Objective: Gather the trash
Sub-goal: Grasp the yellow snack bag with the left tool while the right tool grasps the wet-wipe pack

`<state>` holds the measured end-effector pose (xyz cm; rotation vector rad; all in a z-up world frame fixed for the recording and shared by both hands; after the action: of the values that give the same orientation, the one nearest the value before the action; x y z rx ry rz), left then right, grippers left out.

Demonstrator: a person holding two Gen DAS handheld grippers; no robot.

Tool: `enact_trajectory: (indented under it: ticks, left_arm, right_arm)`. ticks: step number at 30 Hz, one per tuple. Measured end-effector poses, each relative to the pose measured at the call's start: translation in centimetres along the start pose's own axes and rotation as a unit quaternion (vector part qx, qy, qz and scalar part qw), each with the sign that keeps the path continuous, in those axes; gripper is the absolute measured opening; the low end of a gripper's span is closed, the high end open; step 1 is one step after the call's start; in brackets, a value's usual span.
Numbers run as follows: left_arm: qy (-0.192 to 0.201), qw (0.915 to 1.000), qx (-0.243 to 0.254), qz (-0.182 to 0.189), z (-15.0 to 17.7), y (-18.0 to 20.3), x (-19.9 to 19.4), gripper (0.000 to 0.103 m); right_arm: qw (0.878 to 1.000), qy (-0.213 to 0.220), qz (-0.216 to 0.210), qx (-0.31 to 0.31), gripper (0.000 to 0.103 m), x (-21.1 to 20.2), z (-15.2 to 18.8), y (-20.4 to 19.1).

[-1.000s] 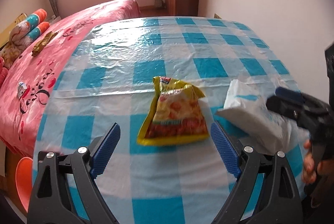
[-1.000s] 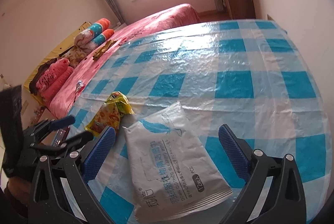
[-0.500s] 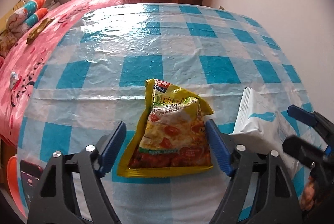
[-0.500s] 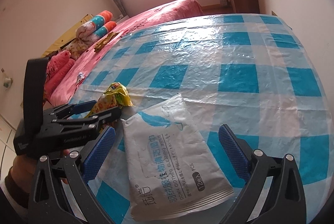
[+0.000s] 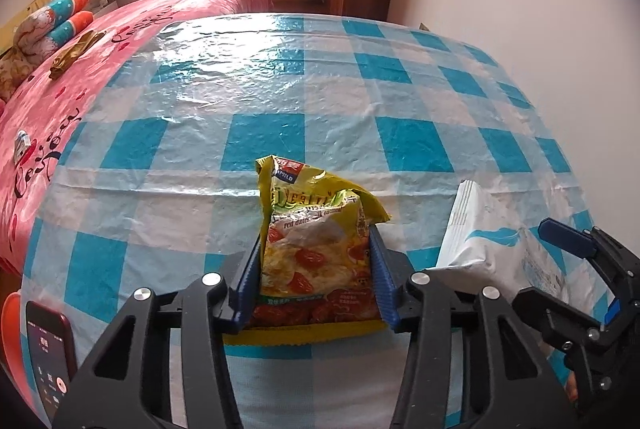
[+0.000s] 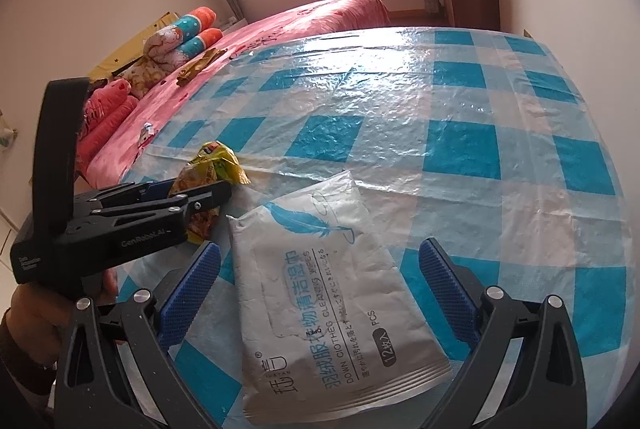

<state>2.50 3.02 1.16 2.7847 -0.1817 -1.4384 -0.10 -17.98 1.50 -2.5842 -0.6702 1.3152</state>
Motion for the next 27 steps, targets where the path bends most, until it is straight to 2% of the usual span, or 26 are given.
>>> enact_trajectory:
  ticks: [18,20,25,27]
  left_arm:
    - [0.001,0.9999,-0.014,0.005,1.3,-1.3,-1.4,0.047]
    - [0.0,0.9999,-0.014,0.006,1.5,-1.4,-1.6,0.047]
    - [-0.001,0.9999,-0.014,0.009,1.9,-1.6,-1.9,0.046]
    - [0.0,0.9999,-0.014,0.01,2.0,-1.6,-2.1,0.046]
  right_arm:
    - [0.997,-0.022,0.046,-0.049,0.097,1.6,0.4,-1.1]
    - [0.997,-0.022,0.047,-0.052,0.096,1.6,0.4,-1.2]
    - [0.997,-0.018,0.056,-0.057,0.084,1.4,0.5,-1.2]
    - [0.997,-0.017,0.055,-0.055,0.083,1.4,0.5,-1.1]
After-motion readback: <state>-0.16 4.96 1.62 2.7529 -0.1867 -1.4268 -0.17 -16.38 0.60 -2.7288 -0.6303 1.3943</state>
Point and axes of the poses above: each gripper's, at about its wrist camera, not at the fingertips, and x roughly the way its jaws point, y to its right, z to its underside, the point moved 1 cm from there along x, roughly the way its jaws point, and after that the axes turned 1 degree about x, right-handed, at the moved point
